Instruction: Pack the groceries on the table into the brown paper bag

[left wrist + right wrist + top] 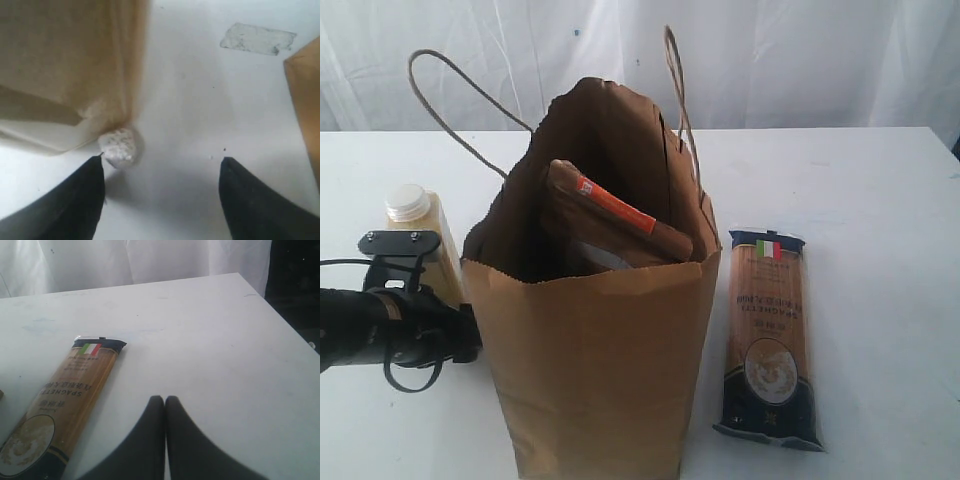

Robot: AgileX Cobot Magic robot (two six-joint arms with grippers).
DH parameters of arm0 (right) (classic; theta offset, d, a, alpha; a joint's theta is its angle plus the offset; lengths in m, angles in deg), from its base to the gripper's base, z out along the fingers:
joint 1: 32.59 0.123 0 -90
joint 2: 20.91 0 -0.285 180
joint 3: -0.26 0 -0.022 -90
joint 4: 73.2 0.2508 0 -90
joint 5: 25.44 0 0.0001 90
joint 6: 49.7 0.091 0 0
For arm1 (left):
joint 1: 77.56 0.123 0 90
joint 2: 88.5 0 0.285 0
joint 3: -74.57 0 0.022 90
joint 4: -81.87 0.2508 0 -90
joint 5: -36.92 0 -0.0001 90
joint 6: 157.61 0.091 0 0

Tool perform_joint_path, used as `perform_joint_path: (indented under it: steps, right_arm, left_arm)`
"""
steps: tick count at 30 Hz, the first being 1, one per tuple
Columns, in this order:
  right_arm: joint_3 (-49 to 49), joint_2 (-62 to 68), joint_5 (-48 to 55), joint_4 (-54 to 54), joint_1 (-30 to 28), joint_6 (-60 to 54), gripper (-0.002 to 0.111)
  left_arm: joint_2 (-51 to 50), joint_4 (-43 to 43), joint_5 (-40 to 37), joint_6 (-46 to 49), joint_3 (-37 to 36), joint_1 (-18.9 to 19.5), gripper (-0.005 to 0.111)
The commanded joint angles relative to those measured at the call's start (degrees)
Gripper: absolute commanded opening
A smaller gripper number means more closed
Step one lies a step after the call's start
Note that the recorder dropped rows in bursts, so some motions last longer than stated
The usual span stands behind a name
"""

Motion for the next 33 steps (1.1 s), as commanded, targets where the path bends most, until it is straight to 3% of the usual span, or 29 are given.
perform_joint_path:
  steps: [1, 7, 14, 25, 33]
  right_arm:
    - [-0.1, -0.3, -0.3, 0.0, -0.2, 0.0, 0.0]
    - [-0.1, -0.3, -0.3, 0.0, -0.2, 0.0, 0.0]
    - [-0.1, -0.3, -0.3, 0.0, -0.2, 0.0, 0.0]
    - [-0.1, -0.3, -0.3, 0.0, -0.2, 0.0, 0.0]
    - [-0.1, -0.3, -0.3, 0.0, -0.2, 0.0, 0.0]
  left_arm:
    - [-0.4, -10.7, -2.1, 8.0, 0.0, 0.2, 0.068]
    - [-0.5, -13.3, -1.7, 8.9, 0.0, 0.2, 0.068]
    - [-2.7, -22.5, 1.0, 16.6, 0.0, 0.2, 0.068]
    - [-5.1, -24.6, 3.1, 20.2, 0.0, 0.2, 0.068]
    - [-5.1, -24.2, 2.4, 22.2, 0.0, 0.1, 0.041]
